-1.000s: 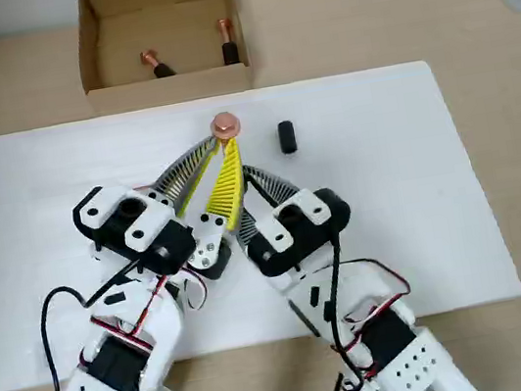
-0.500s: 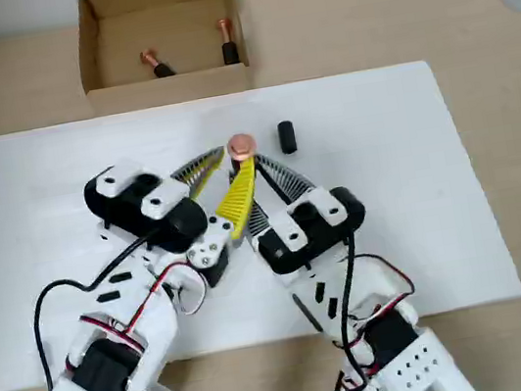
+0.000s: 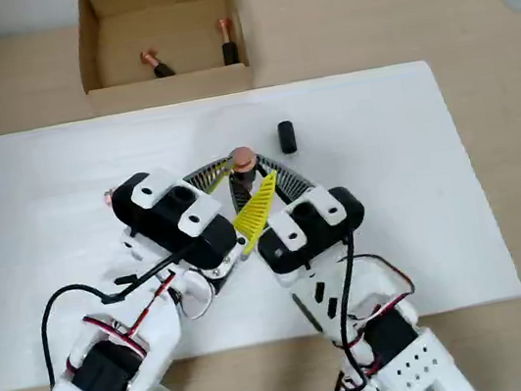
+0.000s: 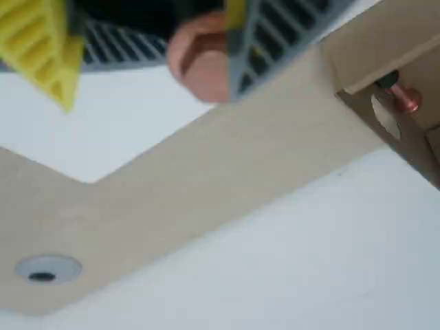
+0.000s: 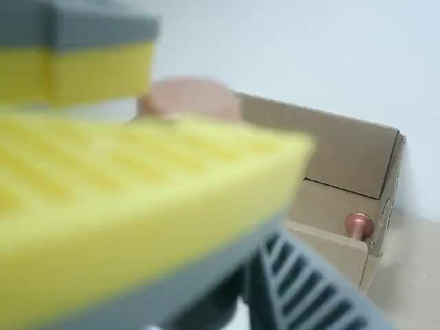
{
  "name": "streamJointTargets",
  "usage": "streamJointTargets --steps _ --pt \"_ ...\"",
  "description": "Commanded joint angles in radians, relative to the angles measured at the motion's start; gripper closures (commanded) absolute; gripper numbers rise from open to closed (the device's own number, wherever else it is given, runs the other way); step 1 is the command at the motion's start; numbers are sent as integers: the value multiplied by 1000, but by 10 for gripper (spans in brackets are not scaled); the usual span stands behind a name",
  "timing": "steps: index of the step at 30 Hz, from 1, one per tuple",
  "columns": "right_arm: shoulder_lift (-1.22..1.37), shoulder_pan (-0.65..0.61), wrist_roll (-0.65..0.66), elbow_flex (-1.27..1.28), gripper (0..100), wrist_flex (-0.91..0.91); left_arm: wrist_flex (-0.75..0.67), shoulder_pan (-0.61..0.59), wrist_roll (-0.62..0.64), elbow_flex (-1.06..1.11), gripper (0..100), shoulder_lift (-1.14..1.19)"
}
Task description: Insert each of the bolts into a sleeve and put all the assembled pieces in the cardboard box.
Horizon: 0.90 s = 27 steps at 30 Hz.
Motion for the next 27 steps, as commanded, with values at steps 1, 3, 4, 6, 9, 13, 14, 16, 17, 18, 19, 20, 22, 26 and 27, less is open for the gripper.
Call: streamJointTargets --steps 1,3,4,6,9,13,14,16,17,18,19,20,22,26,27 --pt "-7 19 -3 -2 989 -28 -51 -64 81 -66 840 2" --pt "-7 19 -3 -2 989 -28 -101 -101 129 -69 840 1" --pt "-7 19 -3 -2 989 -28 -123 -109 143 -71 840 1" --pt "-5 21 -2 -2 989 -28 -157 -110 146 -71 840 -5" --pt "-5 50 29 -2 989 -28 -178 -109 183 -71 840 -71" --pt "-4 94 80 -2 989 -28 -175 -117 229 -63 843 -171" --pt "-4 96 94 -4 989 -28 -175 -120 222 -61 851 -188" --pt "-4 96 133 -8 989 -31 -167 -141 219 -61 859 -209" --pt "4 96 150 -16 989 -32 -149 -163 219 -68 859 -219" --pt "18 96 161 -33 989 -31 -127 -184 219 -71 859 -219" --pt "38 102 166 -54 989 -29 -103 -207 219 -71 859 -214" --pt "65 113 166 -85 989 -29 -68 -235 219 -68 860 -214" --pt "150 139 161 -162 989 -28 21 -276 226 -71 861 -214" --pt "386 205 132 -337 989 -28 138 -305 229 -71 862 -222" --pt "453 214 120 -387 989 -28 153 -308 229 -71 862 -222"
